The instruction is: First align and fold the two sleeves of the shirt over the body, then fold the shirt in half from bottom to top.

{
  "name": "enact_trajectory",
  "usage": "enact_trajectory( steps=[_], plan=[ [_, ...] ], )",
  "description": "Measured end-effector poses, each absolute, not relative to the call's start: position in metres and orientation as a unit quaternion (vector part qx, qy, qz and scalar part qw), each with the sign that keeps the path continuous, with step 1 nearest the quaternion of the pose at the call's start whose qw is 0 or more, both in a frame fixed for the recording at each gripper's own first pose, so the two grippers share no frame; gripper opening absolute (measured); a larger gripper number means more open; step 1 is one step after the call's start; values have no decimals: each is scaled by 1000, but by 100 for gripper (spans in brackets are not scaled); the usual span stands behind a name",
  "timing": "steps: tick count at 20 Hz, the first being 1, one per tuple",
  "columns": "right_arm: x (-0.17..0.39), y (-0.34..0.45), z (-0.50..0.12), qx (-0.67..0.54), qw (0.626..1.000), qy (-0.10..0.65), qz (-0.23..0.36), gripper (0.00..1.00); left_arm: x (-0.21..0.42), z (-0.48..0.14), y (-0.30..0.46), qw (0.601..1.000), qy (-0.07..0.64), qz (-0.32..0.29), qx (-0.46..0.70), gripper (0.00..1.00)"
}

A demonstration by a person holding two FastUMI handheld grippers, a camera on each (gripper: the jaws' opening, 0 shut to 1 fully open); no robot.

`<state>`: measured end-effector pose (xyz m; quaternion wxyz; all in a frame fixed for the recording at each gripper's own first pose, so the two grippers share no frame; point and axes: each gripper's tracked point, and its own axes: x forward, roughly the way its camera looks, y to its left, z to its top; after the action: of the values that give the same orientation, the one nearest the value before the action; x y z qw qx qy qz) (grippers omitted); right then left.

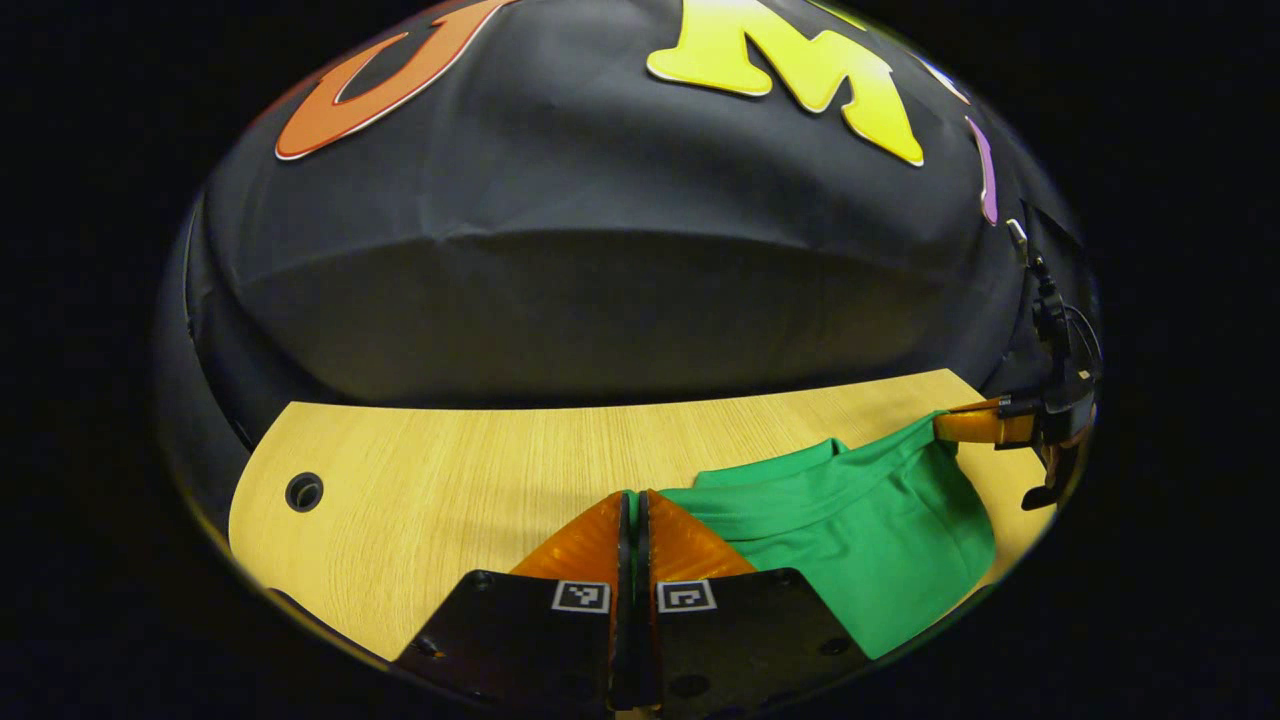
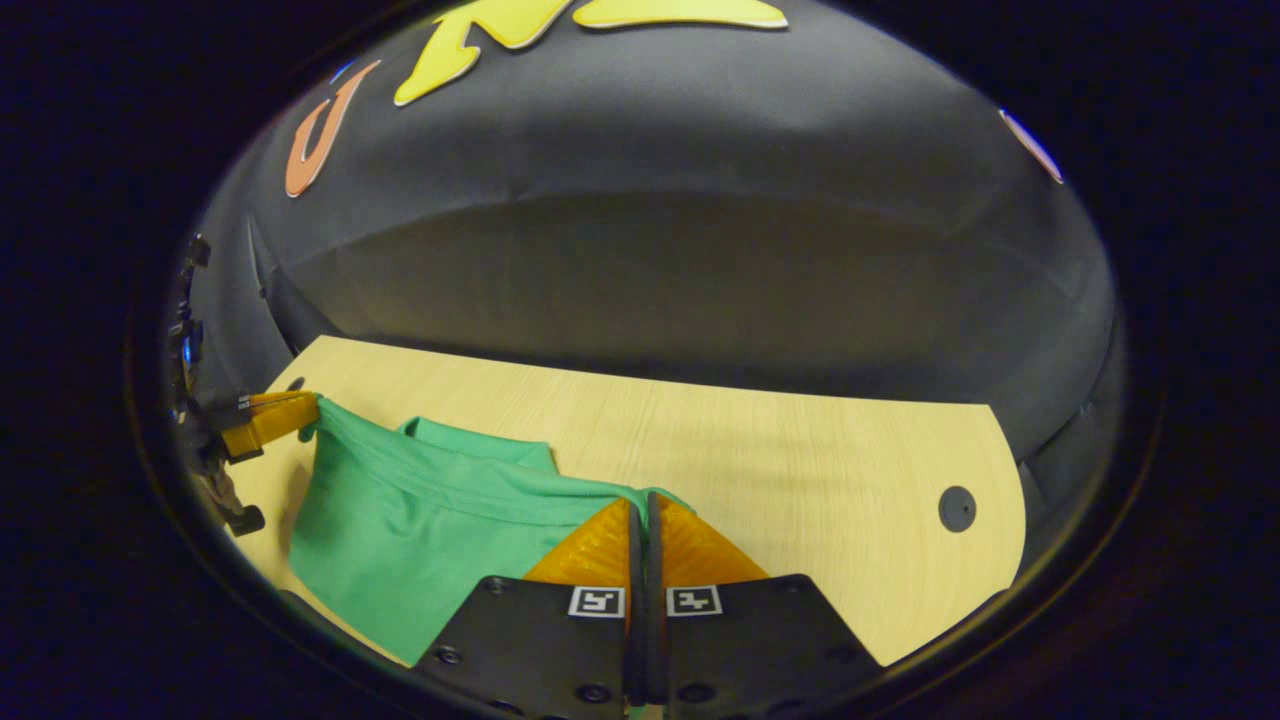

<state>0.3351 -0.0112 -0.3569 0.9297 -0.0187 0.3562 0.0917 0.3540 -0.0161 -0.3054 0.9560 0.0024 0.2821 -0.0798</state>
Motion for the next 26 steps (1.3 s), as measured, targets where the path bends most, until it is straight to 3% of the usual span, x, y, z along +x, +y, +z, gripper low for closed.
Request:
enact_trajectory(
  steps=[2,3,5,7,9,11,18,19,21,22,23,26],
  plan=[
    [340,-17,-350,-24,929,360,87,2,352,-308,-17,955,287,-74,-6,11],
    [339,-19,-349,-25,929,361,82,6,349,-311,-18,954,291,-72,-11,20],
    [336,-19,-344,-19,932,353,80,15,343,-301,-20,954,291,-64,-26,60],
    [328,-17,-331,-24,937,340,79,47,341,-295,-16,957,284,-47,-33,100],
    [316,-18,-314,-21,942,328,72,78,332,-276,-13,960,274,-34,-42,100],
    [299,-21,-293,-9,948,314,60,93,319,-249,-9,964,260,-27,-51,100],
    [212,-3,-193,-24,973,221,59,96,254,-115,1,985,166,-16,-48,100],
    [198,1,-171,-34,978,196,58,93,243,-94,2,988,148,-14,-44,100],
    [169,10,-127,-40,986,148,57,99,214,-53,5,993,117,-3,-33,100],
    [155,13,-107,-39,990,128,54,93,199,-35,5,994,102,1,-28,100],
    [138,15,-91,-38,992,110,49,96,185,-19,4,996,85,0,-19,100],
    [90,23,-59,-36,996,73,37,93,135,21,3,999,32,10,7,100]
  ],
)
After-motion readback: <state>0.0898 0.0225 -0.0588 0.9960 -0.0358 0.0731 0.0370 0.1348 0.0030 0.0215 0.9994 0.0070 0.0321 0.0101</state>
